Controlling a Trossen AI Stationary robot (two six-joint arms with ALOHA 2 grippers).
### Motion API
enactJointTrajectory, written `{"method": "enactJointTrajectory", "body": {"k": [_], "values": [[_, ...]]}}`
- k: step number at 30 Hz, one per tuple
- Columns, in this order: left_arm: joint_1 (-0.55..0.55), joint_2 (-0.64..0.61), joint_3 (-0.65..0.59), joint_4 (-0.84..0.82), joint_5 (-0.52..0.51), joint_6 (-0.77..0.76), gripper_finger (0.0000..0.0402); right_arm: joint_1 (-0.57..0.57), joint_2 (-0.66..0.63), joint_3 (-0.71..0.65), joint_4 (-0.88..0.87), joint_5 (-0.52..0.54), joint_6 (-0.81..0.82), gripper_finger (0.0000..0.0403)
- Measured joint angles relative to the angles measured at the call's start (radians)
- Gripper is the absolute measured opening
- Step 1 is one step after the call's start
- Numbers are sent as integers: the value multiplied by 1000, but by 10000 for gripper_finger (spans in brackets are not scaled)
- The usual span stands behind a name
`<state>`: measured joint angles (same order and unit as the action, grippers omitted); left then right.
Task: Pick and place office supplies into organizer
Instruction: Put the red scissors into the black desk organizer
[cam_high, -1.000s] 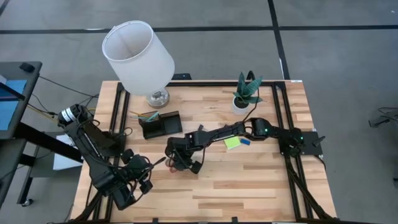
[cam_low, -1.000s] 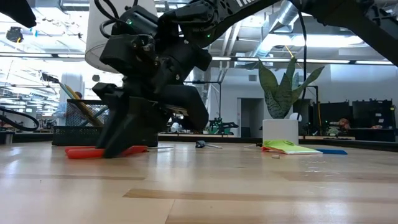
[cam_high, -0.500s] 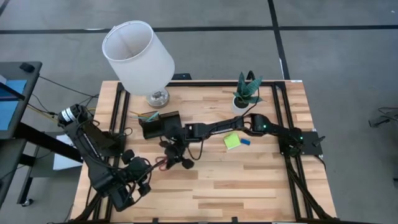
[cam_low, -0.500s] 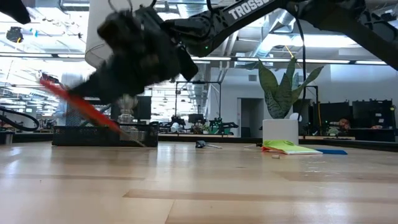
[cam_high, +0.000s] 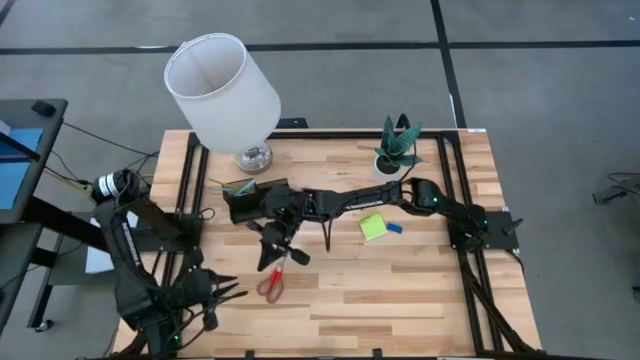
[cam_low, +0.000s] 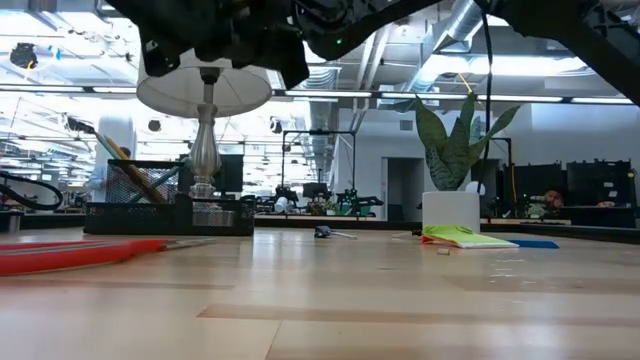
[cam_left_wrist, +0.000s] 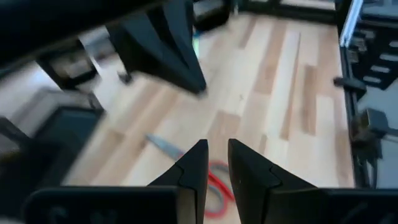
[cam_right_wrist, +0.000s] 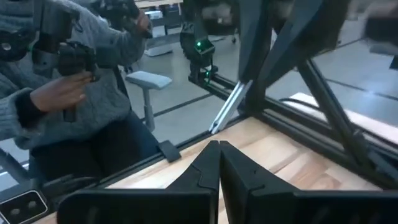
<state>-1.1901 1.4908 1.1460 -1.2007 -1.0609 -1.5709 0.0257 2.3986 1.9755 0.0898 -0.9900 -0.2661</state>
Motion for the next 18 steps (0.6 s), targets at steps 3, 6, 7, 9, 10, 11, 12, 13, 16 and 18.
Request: {"method": "enactJointTrajectory", "body": {"k": [3, 6, 7, 9, 10, 11, 12, 13, 16, 18], "values": [[13, 2, -46, 77, 65, 12, 55, 9, 3, -1, -9, -2, 0, 0], [44, 2, -103, 156, 136, 56, 59, 31, 4, -1, -7, -7, 31, 2], [50, 2, -124, 168, 152, 61, 62, 40, 4, -1, -6, -8, 51, 3], [64, 2, -166, 201, 163, 60, 70, 57, 0, -1, -15, -7, 72, 3], [73, 2, -187, 222, 163, 60, 76, 66, -9, -2, -33, -7, 72, 2], [81, 2, -204, 234, 165, 60, 83, 73, -19, -3, -41, -4, 63, 1], [88, 2, -219, 249, 165, 60, 89, 80, -34, -2, -52, -6, 50, 1], [94, 2, -233, 272, 166, 60, 97, 85, -55, -2, -84, -6, 40, 1], [114, 2, -277, 354, 202, 59, 116, 95, -119, 1, -205, -1, 26, 2], [132, 2, -305, 406, 224, 53, 124, 98, -166, -1, -323, 0, 23, 3]]}}
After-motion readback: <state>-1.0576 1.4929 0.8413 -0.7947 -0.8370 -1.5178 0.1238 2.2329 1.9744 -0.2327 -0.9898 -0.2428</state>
